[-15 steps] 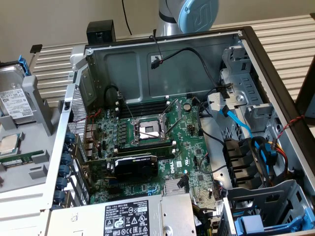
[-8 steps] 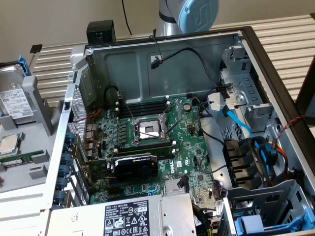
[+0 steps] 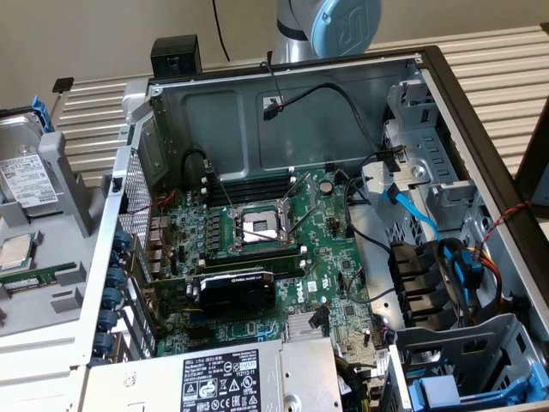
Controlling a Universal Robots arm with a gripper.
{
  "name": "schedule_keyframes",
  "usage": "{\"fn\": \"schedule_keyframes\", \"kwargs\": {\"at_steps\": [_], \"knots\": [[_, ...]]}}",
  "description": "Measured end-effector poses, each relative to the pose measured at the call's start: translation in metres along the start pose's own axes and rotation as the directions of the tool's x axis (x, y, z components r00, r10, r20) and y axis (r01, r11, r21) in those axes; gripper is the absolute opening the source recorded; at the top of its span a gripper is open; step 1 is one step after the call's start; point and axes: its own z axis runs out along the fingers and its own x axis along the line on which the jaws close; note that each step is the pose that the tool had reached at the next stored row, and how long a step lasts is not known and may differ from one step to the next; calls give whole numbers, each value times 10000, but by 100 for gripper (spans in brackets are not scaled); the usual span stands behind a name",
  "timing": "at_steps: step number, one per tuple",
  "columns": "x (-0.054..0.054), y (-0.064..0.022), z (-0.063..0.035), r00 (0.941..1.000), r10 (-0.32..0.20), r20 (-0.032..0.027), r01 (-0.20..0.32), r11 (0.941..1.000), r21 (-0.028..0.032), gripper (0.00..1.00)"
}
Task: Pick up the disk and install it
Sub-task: 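Pick up the disk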
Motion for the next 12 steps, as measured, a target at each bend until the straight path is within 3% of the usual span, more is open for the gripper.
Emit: {"fn": "schedule_keyframes", "kwargs": {"at_steps": [12], "knots": [[8,-30,31,10000,0,6,0,10000,3,67]]}}
